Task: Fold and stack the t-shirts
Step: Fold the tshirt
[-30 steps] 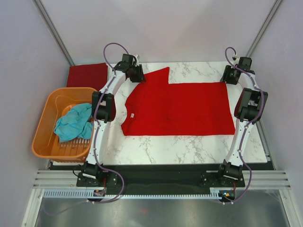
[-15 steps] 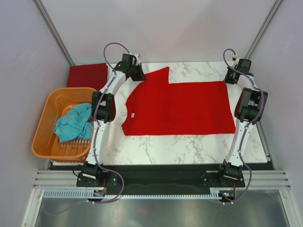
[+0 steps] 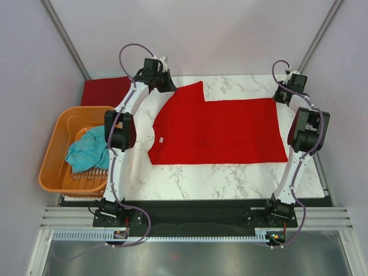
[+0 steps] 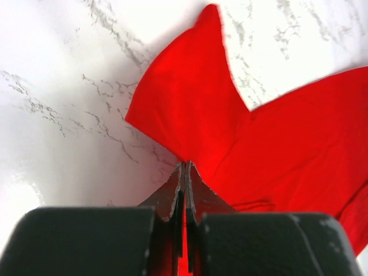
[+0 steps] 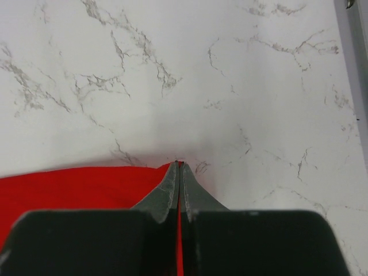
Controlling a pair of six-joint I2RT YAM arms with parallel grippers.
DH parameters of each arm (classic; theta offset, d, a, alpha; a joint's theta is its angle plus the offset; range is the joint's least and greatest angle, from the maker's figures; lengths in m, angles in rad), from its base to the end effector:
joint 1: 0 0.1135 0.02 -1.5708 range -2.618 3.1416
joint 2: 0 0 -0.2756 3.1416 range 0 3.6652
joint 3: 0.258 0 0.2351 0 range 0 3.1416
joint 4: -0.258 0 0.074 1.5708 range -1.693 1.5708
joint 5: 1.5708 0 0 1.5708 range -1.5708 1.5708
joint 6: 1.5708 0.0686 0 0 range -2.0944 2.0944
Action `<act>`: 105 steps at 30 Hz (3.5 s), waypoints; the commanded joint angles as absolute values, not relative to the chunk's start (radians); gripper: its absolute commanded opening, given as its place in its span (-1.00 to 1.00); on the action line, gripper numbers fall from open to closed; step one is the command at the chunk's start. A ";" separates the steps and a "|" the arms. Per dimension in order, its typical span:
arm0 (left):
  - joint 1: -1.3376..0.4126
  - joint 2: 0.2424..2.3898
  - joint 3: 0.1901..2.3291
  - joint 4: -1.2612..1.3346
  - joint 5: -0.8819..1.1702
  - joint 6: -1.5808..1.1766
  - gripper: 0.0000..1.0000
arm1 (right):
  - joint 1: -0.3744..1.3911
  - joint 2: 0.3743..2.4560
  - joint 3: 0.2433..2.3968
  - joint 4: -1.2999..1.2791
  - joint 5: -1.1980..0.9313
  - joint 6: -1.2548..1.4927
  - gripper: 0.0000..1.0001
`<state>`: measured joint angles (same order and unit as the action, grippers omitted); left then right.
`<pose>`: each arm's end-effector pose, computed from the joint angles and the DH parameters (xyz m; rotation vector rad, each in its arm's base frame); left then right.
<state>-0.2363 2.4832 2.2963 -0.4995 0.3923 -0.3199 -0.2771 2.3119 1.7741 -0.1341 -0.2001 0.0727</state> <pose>0.5565 -0.1610 0.2118 0.1196 2.2975 -0.7354 0.5256 -0.1353 0.1640 0.2813 2.2115 0.1128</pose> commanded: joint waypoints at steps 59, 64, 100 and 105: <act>-0.327 1.727 1.230 -0.373 0.152 -0.229 -0.95 | -0.279 1.694 1.017 -0.037 0.172 0.353 -1.00; -0.347 1.721 1.213 -0.394 0.098 -0.218 -0.95 | -0.278 1.675 0.997 -0.035 0.164 0.362 -1.00; -0.385 1.913 1.422 -0.551 0.109 -0.423 -0.27 | -0.268 1.879 1.275 -0.408 -0.006 0.304 -0.47; -0.385 1.933 1.353 -0.581 -0.030 -0.458 -0.27 | -0.268 1.884 1.230 -0.399 0.090 0.324 -0.49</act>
<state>-0.3840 1.9343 1.3811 -0.5518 0.1032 -0.3939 -0.2691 1.8912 1.2491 -0.3908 0.0250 0.3214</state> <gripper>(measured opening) 0.365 0.261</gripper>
